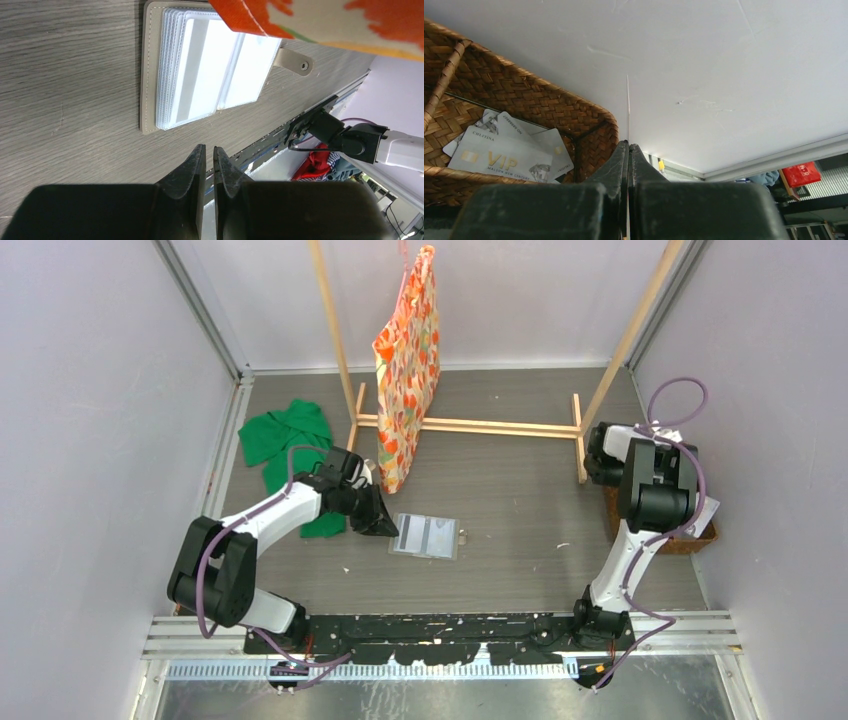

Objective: Take the credit cards out of the card holder
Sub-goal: Place the credit card in the storage box.

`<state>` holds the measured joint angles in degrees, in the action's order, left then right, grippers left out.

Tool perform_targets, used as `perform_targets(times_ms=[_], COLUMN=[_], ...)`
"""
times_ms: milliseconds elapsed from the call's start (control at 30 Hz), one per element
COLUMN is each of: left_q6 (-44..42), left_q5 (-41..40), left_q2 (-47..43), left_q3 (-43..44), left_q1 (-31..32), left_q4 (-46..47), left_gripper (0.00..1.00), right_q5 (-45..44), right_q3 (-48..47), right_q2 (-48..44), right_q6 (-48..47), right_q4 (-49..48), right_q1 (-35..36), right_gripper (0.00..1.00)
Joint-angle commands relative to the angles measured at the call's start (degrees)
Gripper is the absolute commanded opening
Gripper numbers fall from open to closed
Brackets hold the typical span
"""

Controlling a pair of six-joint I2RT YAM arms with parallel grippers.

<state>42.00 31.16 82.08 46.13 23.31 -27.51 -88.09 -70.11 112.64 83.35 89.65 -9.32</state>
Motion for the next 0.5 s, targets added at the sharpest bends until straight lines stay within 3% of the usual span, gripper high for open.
perform_targets(times_ms=[0, 467], left_q6=[0.50, 3.08], left_q5=[1.49, 1.65], left_q2=[0.41, 2.01], left_q3=[0.33, 1.13], left_q1=[0.16, 0.16], left_q4=[1.41, 2.99], left_gripper=[0.12, 0.13], right_q5=[-19.39, -19.64], right_q3=[-0.96, -4.10], right_q2=[2.56, 7.62], right_q6=[6.18, 8.73], right_q4=[9.49, 9.58], right_q1=[-0.30, -1.26], right_gripper=[0.01, 0.00])
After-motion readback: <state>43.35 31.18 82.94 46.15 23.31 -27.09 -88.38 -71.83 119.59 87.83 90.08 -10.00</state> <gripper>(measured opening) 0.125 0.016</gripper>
